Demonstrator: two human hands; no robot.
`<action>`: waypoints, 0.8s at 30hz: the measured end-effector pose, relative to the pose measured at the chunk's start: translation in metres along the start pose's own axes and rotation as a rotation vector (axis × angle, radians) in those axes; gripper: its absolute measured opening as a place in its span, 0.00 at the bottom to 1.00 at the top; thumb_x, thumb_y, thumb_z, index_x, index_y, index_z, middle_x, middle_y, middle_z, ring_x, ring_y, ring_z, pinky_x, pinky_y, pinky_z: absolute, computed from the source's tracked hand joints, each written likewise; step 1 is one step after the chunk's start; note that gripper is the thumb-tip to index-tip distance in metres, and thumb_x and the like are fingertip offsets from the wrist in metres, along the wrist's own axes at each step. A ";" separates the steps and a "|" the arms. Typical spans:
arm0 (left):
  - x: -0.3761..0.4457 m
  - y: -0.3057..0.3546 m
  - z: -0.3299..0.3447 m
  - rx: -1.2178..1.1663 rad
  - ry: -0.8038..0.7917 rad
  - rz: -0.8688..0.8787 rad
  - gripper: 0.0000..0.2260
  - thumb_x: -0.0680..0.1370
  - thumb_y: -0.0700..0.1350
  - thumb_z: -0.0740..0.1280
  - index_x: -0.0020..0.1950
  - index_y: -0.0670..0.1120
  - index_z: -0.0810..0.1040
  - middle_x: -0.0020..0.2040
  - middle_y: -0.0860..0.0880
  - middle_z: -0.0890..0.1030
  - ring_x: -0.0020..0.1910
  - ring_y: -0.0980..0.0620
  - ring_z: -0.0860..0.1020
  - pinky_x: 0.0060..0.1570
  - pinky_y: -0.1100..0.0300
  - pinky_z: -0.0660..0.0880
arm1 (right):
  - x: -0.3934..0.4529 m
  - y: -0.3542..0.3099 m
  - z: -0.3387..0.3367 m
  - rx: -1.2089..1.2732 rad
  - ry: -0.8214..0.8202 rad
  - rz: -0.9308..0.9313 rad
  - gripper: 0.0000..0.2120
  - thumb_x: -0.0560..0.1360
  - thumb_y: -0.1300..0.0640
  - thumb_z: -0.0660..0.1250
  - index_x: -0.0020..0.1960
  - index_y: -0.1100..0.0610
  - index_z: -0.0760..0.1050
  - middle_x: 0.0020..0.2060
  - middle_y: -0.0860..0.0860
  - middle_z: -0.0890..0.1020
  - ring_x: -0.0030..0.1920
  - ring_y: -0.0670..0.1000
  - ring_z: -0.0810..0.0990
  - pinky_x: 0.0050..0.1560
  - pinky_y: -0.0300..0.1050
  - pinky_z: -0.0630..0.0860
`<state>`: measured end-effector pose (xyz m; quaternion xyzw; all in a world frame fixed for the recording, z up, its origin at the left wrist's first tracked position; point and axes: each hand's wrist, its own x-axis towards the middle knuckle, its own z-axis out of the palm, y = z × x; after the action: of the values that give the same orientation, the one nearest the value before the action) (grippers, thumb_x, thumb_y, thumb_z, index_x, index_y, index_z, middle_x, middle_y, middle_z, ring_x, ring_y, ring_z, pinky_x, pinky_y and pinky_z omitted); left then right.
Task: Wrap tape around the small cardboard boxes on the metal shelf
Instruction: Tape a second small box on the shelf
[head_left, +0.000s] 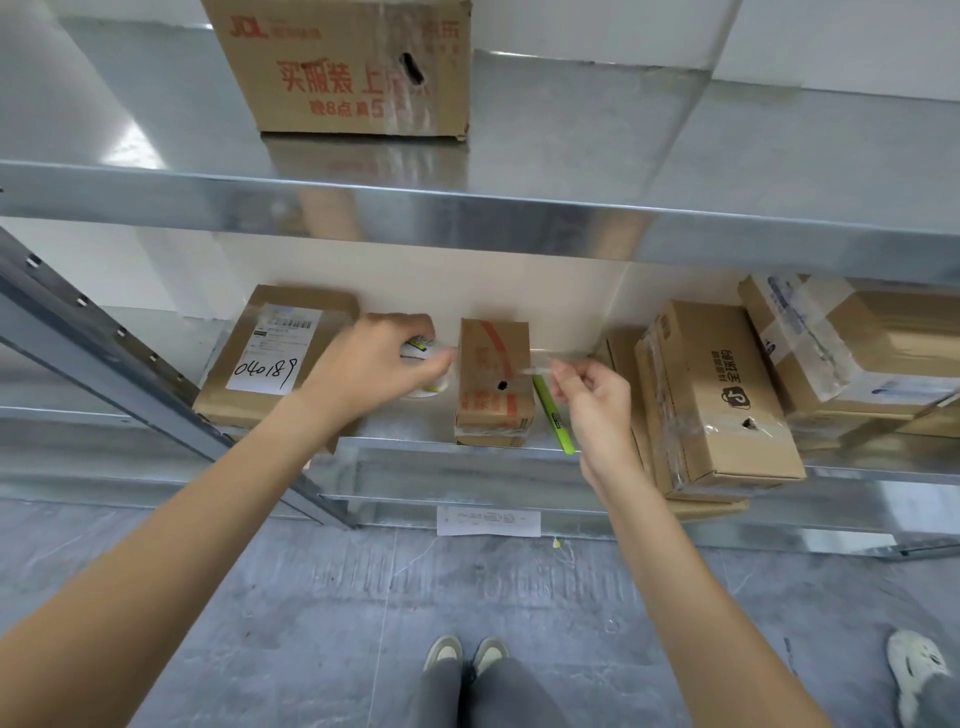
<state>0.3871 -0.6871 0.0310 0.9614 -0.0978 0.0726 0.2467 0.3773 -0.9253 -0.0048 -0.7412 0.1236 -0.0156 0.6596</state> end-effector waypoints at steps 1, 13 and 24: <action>0.002 -0.006 0.000 0.139 -0.013 0.030 0.18 0.72 0.63 0.62 0.38 0.49 0.74 0.30 0.53 0.71 0.34 0.49 0.70 0.34 0.59 0.66 | 0.003 0.002 -0.002 -0.025 0.006 0.000 0.09 0.77 0.58 0.68 0.37 0.54 0.76 0.33 0.50 0.79 0.36 0.48 0.76 0.45 0.43 0.73; 0.009 -0.030 0.039 0.166 -0.099 -0.034 0.19 0.72 0.64 0.52 0.40 0.50 0.73 0.38 0.44 0.80 0.46 0.40 0.75 0.46 0.58 0.58 | 0.027 0.039 0.004 0.112 0.007 0.297 0.06 0.80 0.61 0.63 0.44 0.59 0.72 0.47 0.55 0.81 0.47 0.49 0.84 0.57 0.53 0.79; 0.013 -0.029 0.051 0.174 -0.153 -0.032 0.21 0.74 0.62 0.53 0.36 0.46 0.72 0.37 0.48 0.80 0.43 0.45 0.77 0.52 0.57 0.63 | 0.037 0.052 -0.002 0.152 0.021 0.336 0.06 0.80 0.62 0.63 0.44 0.61 0.71 0.49 0.59 0.82 0.45 0.50 0.85 0.51 0.43 0.81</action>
<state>0.4110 -0.6894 -0.0239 0.9834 -0.0943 0.0032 0.1552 0.4048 -0.9397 -0.0611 -0.6578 0.2510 0.0779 0.7059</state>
